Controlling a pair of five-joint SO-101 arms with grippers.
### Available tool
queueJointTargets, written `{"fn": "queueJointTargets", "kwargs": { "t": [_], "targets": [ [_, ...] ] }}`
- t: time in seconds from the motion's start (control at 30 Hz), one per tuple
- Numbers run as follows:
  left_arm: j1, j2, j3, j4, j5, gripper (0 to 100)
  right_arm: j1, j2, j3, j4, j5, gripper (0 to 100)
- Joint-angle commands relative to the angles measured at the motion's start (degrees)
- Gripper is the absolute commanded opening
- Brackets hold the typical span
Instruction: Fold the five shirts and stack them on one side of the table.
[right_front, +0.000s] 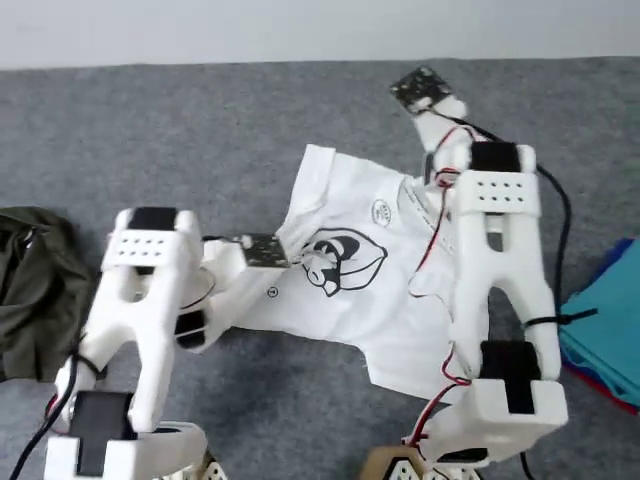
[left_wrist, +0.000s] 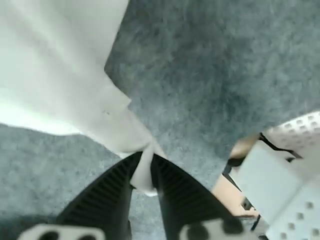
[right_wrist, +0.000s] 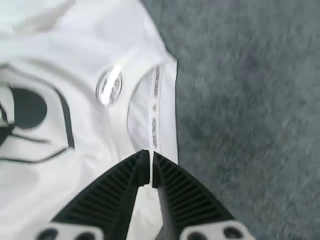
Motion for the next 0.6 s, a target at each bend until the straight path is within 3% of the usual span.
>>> {"fn": "queueJointTargets", "kwargs": {
  "t": [0.0,0.1,0.37,0.57],
  "targets": [
    [-3.69,-2.81,1.54,-3.34,-0.7,0,-2.77,2.24,-5.36,-2.51,-0.53,1.4],
    [-6.24,-2.81,1.63,-7.91,1.58,0,-3.74,6.46,-9.49,1.54,-2.02,1.4],
    [-6.86,-2.73,-6.2,-28.13,17.76,0,-2.33,11.65,-20.75,15.25,-5.54,1.3],
    [-5.19,-1.05,-9.54,-49.85,29.89,0,-0.84,11.74,-20.92,17.8,-5.71,1.3]
  ]
}}
